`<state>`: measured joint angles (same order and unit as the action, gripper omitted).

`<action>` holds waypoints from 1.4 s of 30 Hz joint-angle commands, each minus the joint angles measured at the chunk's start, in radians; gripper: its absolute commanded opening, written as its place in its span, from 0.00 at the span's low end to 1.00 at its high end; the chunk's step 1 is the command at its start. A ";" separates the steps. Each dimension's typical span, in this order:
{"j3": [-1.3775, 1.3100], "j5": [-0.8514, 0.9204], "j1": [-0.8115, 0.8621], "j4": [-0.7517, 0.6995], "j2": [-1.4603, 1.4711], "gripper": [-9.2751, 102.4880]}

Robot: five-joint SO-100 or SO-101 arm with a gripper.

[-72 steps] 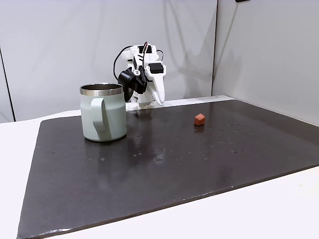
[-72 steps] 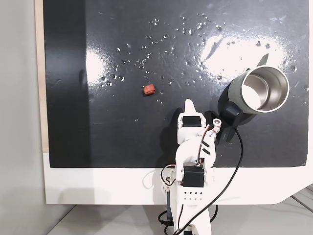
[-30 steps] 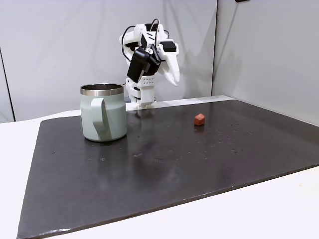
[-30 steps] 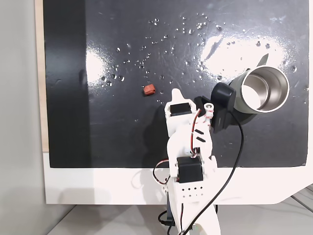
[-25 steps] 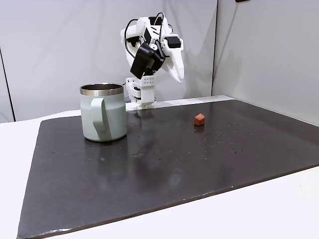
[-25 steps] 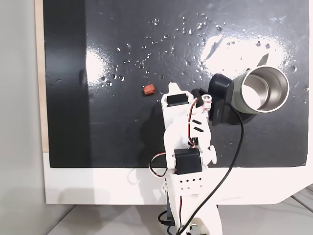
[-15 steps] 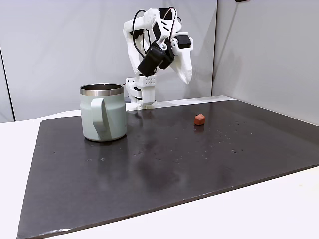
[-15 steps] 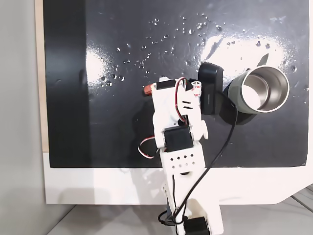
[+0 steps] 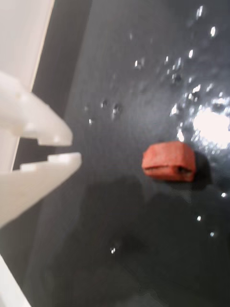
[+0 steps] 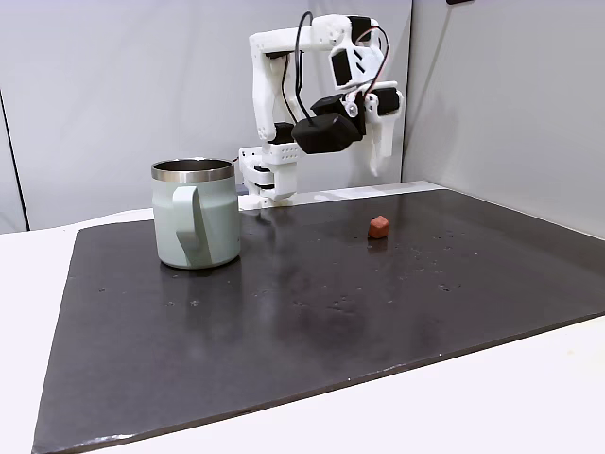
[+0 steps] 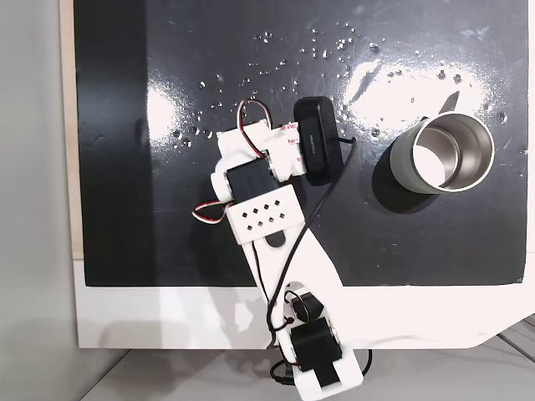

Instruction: Grasp a cube and put it in the cup.

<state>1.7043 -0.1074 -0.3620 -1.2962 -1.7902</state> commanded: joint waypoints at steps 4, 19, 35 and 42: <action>-0.126 -0.003 -0.028 -0.048 0.123 0.08; -0.126 -0.002 -0.025 -0.049 0.181 0.12; -0.164 -0.012 0.015 -0.075 0.247 0.29; -0.184 -0.012 0.026 -0.075 0.325 0.29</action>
<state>1.5846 -0.1120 -0.3513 -1.3622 -1.4665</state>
